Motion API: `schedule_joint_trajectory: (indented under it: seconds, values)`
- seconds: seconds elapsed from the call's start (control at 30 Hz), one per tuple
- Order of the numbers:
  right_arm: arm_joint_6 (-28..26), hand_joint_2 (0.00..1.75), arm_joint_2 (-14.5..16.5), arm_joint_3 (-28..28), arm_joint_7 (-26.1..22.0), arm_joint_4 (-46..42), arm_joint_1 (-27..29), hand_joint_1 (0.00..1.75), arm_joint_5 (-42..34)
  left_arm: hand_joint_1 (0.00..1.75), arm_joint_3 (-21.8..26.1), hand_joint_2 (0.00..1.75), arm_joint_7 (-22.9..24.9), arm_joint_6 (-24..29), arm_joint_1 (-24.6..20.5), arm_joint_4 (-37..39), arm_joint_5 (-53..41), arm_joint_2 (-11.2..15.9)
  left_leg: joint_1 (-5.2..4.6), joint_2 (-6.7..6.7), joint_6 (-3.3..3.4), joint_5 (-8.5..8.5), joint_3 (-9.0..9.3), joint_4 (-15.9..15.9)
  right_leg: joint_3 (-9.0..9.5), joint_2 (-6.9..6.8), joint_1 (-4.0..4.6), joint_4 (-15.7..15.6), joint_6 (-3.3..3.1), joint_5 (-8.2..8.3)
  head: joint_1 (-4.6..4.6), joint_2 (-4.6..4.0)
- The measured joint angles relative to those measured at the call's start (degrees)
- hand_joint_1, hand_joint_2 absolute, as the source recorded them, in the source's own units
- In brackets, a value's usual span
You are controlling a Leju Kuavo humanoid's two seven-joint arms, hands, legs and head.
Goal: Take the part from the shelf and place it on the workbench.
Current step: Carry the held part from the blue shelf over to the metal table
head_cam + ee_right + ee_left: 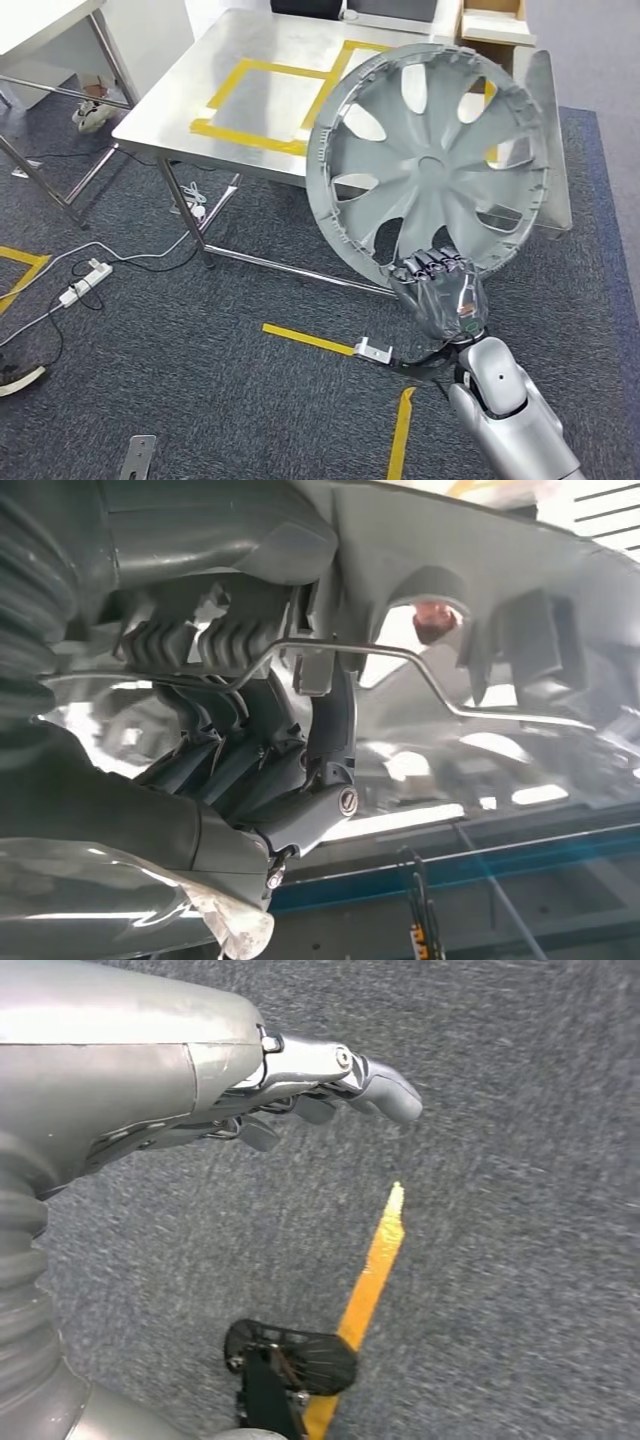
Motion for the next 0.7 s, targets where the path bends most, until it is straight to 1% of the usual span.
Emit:
schedule_joint_trajectory:
  seconds: [0.03, 0.07, 0.13, 0.17, 0.2, 0.23, 0.27, 0.3, 0.33, 0.37, 0.4, 0.43, 0.47, 0.5, 0.53, 0.6, 0.63, 0.67, 0.7]
  values:
    - [0.0, 1.75, 0.0, 0.0, 0.0, 0.1, 0.0, 1.75, 0.1, 0.0, 0.0, 1.75, 0.0, 0.0, 0.0, 0.0, 0.0, 0.0, -0.06, -0.04, -0.28, -0.22, 0.06, 0.1, 0.71, 0.03, 0.11, -1.1, -0.28, -0.17, -0.04, 0.0]
    - [0.0, 1.75, 0.0, 0.0, 0.0, 0.1, 0.1, 1.75, 0.2, 0.0, 0.0, 1.75, 0.0, 0.0, 0.0, 0.0, 0.0, 0.0, -0.1, -0.06, -0.53, -0.34, 0.05, 0.1, 1.04, 0.08, 0.26, -1.4, -0.64, -0.6, -0.09, 0.0]
    - [-0.1, 1.75, -0.1, 0.0, -0.1, 0.1, 0.3, 1.75, 0.3, 0.0, 0.0, 1.75, 0.0, 0.0, 0.1, 0.0, 0.0, 0.0, 0.02, 0.0, -1.09, -0.81, 0.25, 0.2, 1.52, 0.13, 0.2, -1.7, -1.39, -0.98, -0.21, 0.01]
    - [-0.1, 1.75, -0.1, 0.0, -0.1, 0.1, 0.3, 1.75, 0.4, 0.0, 0.0, 1.75, 0.0, 0.0, 0.1, 0.0, -0.1, 0.0, 0.07, 0.08, -1.4, -1.36, 0.0, 1.2, 1.96, 0.09, 0.11, -1.9, -1.8, -1.18, -0.34, 0.01]
    - [-0.1, 1.75, -0.1, 0.0, -0.1, 0.1, 0.3, 1.75, 0.4, 0.0, 0.0, 1.75, -0.1, 0.1, 0.0, 0.0, -0.1, 0.0, 0.15, 0.15, -1.72, -2.31, -0.89, 3.3, 2.49, 0.03, 0.0, -2.0, -2.2, -1.4, -0.44, 0.01]
    - [-0.1, 1.75, -0.1, 0.0, -0.1, 0.1, 0.4, 1.75, 0.4, 0.0, 0.0, 1.75, -0.1, 0.1, 0.1, 0.0, -0.1, 0.0, 0.24, 0.23, -1.96, -3.51, -2.54, 6.5, 2.91, -0.04, -0.02, -2.1, -2.49, -1.7, -0.54, 0.0]
    - [-0.2, 1.75, -0.1, 0.0, -0.1, 0.1, 0.4, 1.75, 0.4, 0.0, 0.0, 1.75, -0.1, 0.1, 0.1, 0.0, -0.1, -0.1, 0.32, 0.27, -2.15, -4.77, -4.77, 10.5, 3.28, -0.08, 0.0, -2.1, -2.69, -2.03, -0.63, 0.0]
    - [-0.2, 1.75, -0.1, 0.0, 0.0, 0.1, 0.6, 1.75, 0.3, 0.0, 0.0, 1.75, -0.1, 0.1, 0.3, 0.0, -0.2, -0.1, 0.4, 0.28, -2.29, -5.6, -6.98, 14.0, 3.67, -0.08, 0.02, -2.1, -2.76, -2.38, -0.59, 0.0]
    - [-0.1, 1.75, -0.1, -0.1, 0.0, 0.1, 0.7, 1.75, 0.3, 0.0, 0.0, 1.75, -0.1, 0.1, 0.5, 0.0, -0.2, -0.1, 0.43, 0.29, -2.34, -5.49, -8.54, 16.0, 4.12, -0.03, 0.04, -2.1, -2.75, -2.77, -0.61, 0.0]
    - [-0.1, 1.75, -0.1, -0.1, 0.0, 0.1, 0.9, 1.75, 0.3, 0.0, 0.0, 1.75, -0.1, 0.1, 0.6, 0.0, -0.2, -0.1, 0.45, 0.29, -2.3, -4.21, -9.13, 16.0, 4.66, 0.04, 0.04, -2.1, -2.68, -3.2, -0.62, 0.0]
    - [-0.1, 1.75, -0.1, 0.0, 0.0, 0.1, 1.1, 1.75, 0.4, 0.0, 0.0, 1.75, -0.1, 0.1, 0.8, 0.0, -0.2, -0.1, 0.45, 0.3, -2.15, -1.91, -8.7, 13.8, 5.28, 0.11, 0.03, -2.1, -2.58, -3.64, -0.61, 0.0]
    - [-0.1, 1.75, -0.1, 0.0, 0.0, 0.1, 1.1, 1.75, 0.4, 0.0, 0.0, 1.75, -0.1, 0.1, 0.8, 0.0, -0.2, -0.1, 0.42, 0.32, -1.89, 0.8, -7.58, 10.1, 5.92, 0.15, 0.03, -2.1, -2.43, -4.12, -0.62, 0.0]
    - [-0.1, 1.75, -0.1, 0.0, 0.0, 0.1, 1.1, 1.75, 0.5, 0.0, 0.0, 1.75, -0.2, 0.2, 0.8, 0.0, -0.2, -0.1, 0.27, 0.35, -1.6, 2.69, -6.33, 6.8, 6.25, 0.18, 0.09, -2.1, -2.16, -4.59, -0.62, 0.0]
    - [-0.1, 1.75, -0.1, 0.0, 0.0, 0.1, 1.0, 1.75, 0.7, 0.0, 0.0, 1.75, -0.2, 0.2, 0.8, 0.0, -0.2, -0.1, 0.12, 0.39, -1.26, 3.52, -5.13, 3.8, 6.55, 0.22, 0.16, -2.2, -1.81, -4.98, -0.62, 0.0]
    - [-0.1, 1.75, -0.1, 0.0, -0.1, 0.1, 1.0, 1.75, 0.8, 0.0, 0.0, 1.75, -0.3, 0.2, 0.8, 0.0, -0.2, -0.1, -0.04, 0.42, -0.97, 3.49, -4.38, 2.1, 6.7, 0.22, 0.21, -2.3, -1.42, -5.22, -0.61, 0.0]
    - [-0.1, 1.75, -0.1, 0.1, -0.1, 0.1, 0.9, 1.75, 1.0, 0.0, 0.0, 1.75, -0.3, 0.2, 0.9, 0.1, -0.3, -0.1, -0.19, 0.4, -0.35, 2.39, -3.63, 0.9, 7.04, 0.19, 0.23, -2.4, -0.57, -5.21, -0.61, 0.0]
    - [-0.1, 1.75, -0.2, 0.2, -0.2, 0.1, 0.9, 1.75, 1.1, 0.0, 0.0, 1.75, -0.3, 0.2, 0.9, 0.1, -0.4, -0.2, -0.12, 0.37, -0.06, 2.24, -3.28, 0.6, 7.05, 0.13, 0.15, -2.3, -0.25, -5.3, -0.56, 0.0]
    - [-0.1, 1.75, -0.3, 0.3, -0.2, 0.0, 0.8, 1.75, 1.2, 0.0, 0.0, 1.75, -0.3, 0.2, 1.0, 0.1, -0.5, -0.2, -0.04, 0.32, 0.28, 2.09, -2.76, 0.2, 6.74, 0.1, 0.12, -1.4, 0.02, -5.59, -0.52, 0.0]
    - [-0.1, 1.75, -0.4, 0.4, -0.2, 0.0, 0.7, 1.75, 1.2, 0.0, 0.0, 1.75, -0.3, 0.3, 1.0, 0.1, -0.6, -0.2, 0.03, 0.27, 0.58, 1.96, -2.22, 0.0, 5.75, 0.1, 0.08, 0.5, 0.17, -6.24, -0.44, 0.0]
